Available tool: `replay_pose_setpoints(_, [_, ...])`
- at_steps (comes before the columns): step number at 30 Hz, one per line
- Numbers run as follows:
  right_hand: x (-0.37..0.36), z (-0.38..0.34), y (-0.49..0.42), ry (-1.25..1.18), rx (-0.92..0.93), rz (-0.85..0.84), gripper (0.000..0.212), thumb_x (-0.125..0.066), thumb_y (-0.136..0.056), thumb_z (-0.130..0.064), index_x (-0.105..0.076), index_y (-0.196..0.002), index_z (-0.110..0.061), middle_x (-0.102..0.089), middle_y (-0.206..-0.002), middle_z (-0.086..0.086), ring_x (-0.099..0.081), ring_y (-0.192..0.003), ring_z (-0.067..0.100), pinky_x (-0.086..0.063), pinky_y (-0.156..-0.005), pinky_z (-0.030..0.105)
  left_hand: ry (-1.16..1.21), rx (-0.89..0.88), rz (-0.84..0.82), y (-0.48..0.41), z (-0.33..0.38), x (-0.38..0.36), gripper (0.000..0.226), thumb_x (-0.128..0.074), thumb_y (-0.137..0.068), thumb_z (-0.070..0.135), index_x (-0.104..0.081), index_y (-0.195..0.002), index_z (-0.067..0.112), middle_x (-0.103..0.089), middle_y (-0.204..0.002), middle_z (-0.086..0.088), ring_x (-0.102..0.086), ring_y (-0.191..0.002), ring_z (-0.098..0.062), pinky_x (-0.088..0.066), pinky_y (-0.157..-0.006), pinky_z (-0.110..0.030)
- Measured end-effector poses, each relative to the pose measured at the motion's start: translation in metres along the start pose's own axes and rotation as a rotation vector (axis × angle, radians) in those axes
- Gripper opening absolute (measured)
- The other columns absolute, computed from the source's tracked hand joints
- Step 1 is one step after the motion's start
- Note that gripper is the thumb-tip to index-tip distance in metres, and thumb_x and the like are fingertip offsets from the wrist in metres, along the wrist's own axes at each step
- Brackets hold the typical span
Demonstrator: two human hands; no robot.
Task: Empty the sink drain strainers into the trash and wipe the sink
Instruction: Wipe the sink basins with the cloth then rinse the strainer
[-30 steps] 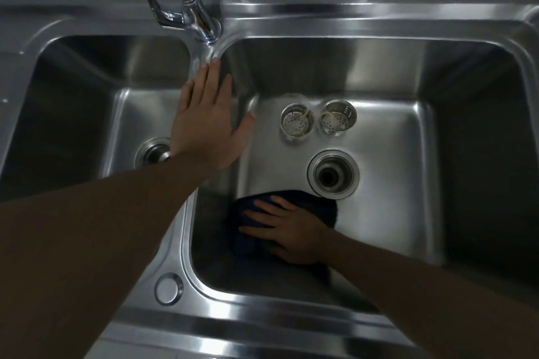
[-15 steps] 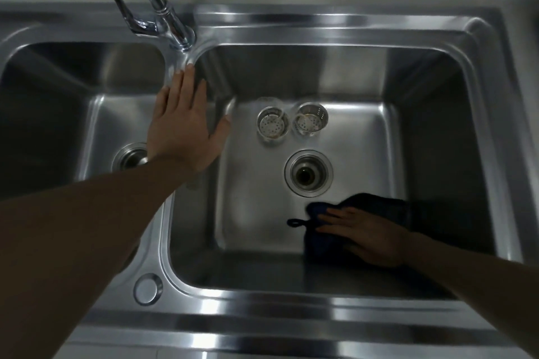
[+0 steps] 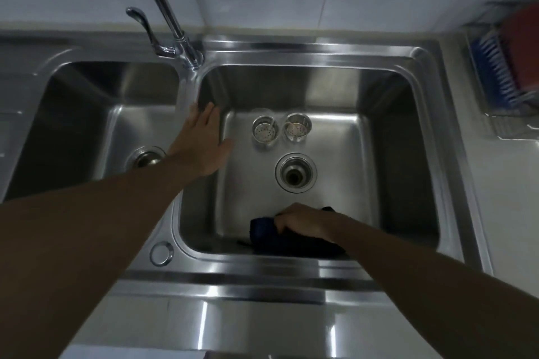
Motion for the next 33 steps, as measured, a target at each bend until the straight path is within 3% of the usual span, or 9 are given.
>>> replay_pose_setpoints(7, [0.032,-0.014,0.067,-0.519,-0.049,0.221,0.009,-0.057,-0.066,-0.022,-0.064,-0.064,-0.015,-0.060,-0.065,0.009,-0.056,-0.057,0.023,-0.042,-0.053,0.023,0.405,0.042,-0.350,0.081,0.052,-0.021,0.067,-0.057,-0.096,0.028,-0.029,-0.157,0.027,-0.031,-0.162,-0.002,-0.034,-0.146,-0.019,-0.030,-0.106,-0.024])
replay_pose_setpoints(10, [0.043,-0.028,0.093,-0.643,-0.023,0.252,0.025,-0.059,-0.062,-0.028,-0.071,-0.079,-0.016,-0.065,-0.080,0.013,-0.062,-0.068,0.027,-0.050,-0.063,0.035,0.579,0.040,-0.359,0.106,0.087,-0.003,0.056,-0.056,-0.095,0.018,-0.046,-0.150,0.025,-0.049,-0.151,-0.001,-0.045,-0.135,-0.012,-0.036,-0.104,-0.023])
replay_pose_setpoints(12, [0.051,-0.043,0.113,-0.710,0.026,0.286,0.030,-0.062,-0.057,-0.031,-0.076,-0.079,-0.015,-0.068,-0.083,0.015,-0.065,-0.070,0.030,-0.052,-0.067,0.041,0.612,0.006,-0.334,0.116,0.109,0.015,0.041,-0.054,-0.095,0.010,-0.062,-0.135,0.014,-0.065,-0.132,-0.012,-0.060,-0.122,-0.024,-0.047,-0.105,-0.036])
replay_pose_setpoints(15, [0.067,-0.068,0.147,-0.779,0.169,0.360,0.037,-0.063,-0.057,-0.029,-0.078,-0.086,-0.011,-0.071,-0.092,0.018,-0.068,-0.080,0.031,-0.052,-0.078,0.042,0.680,0.008,-0.263,0.128,0.132,0.047,0.026,-0.049,-0.099,0.006,-0.067,-0.114,-0.005,-0.068,-0.105,-0.030,-0.070,-0.088,-0.040,-0.057,-0.082,-0.044])
replay_pose_setpoints(18, [0.079,-0.092,0.182,-0.824,0.299,0.385,0.036,-0.064,-0.057,-0.024,-0.077,-0.086,-0.008,-0.072,-0.090,0.017,-0.070,-0.077,0.028,-0.058,-0.070,0.036,0.730,0.007,-0.164,0.135,0.145,0.083,0.023,-0.053,-0.101,0.009,-0.067,-0.110,-0.007,-0.065,-0.085,-0.021,-0.062,-0.060,-0.023,-0.055,-0.058,-0.029])
replay_pose_setpoints(24, [0.122,-0.138,0.246,-0.735,0.507,0.641,0.026,-0.043,-0.079,-0.002,-0.063,-0.095,-0.006,-0.064,-0.087,0.013,-0.060,-0.086,0.028,-0.052,-0.077,0.039,0.904,-0.058,0.010,0.133,0.166,0.156,0.021,-0.077,-0.086,0.008,-0.072,-0.104,-0.002,-0.072,-0.099,-0.025,-0.069,-0.086,-0.031,-0.058,-0.090,-0.044])
replay_pose_setpoints(27, [0.136,-0.150,0.264,-0.746,0.525,0.700,0.032,-0.041,-0.078,0.000,-0.063,-0.101,-0.003,-0.065,-0.094,0.018,-0.061,-0.092,0.034,-0.052,-0.087,0.047,0.988,-0.154,0.044,0.124,0.181,0.193,0.018,-0.082,-0.079,0.006,-0.074,-0.095,0.005,-0.076,-0.090,-0.017,-0.072,-0.080,-0.021,-0.061,-0.079,-0.028])
replay_pose_setpoints(30, [0.149,-0.156,0.277,-0.787,0.517,0.767,0.032,-0.044,-0.078,-0.005,-0.065,-0.102,-0.002,-0.068,-0.103,0.022,-0.065,-0.097,0.036,-0.053,-0.091,0.051,1.129,-0.222,-0.095,0.114,0.199,0.214,0.028,-0.085,-0.076,0.008,-0.072,-0.100,0.001,-0.078,-0.088,-0.016,-0.075,-0.077,-0.020,-0.060,-0.073,-0.024])
replay_pose_setpoints(33, [0.157,-0.162,0.287,-0.857,0.515,0.809,0.042,-0.046,-0.076,-0.007,-0.066,-0.111,0.001,-0.070,-0.113,0.023,-0.065,-0.108,0.039,-0.052,-0.097,0.052,0.888,-0.268,-0.229,0.108,0.214,0.220,0.042,-0.089,-0.073,0.020,-0.073,-0.109,0.009,-0.079,-0.097,-0.007,-0.075,-0.089,-0.011,-0.058,-0.081,-0.021])
Point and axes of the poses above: each hand's wrist, its own y-axis away from the middle knuckle, its own x-axis out of the back of the hand, z = x × y, the point moved 9 cm from there along -y, towards the middle knuckle
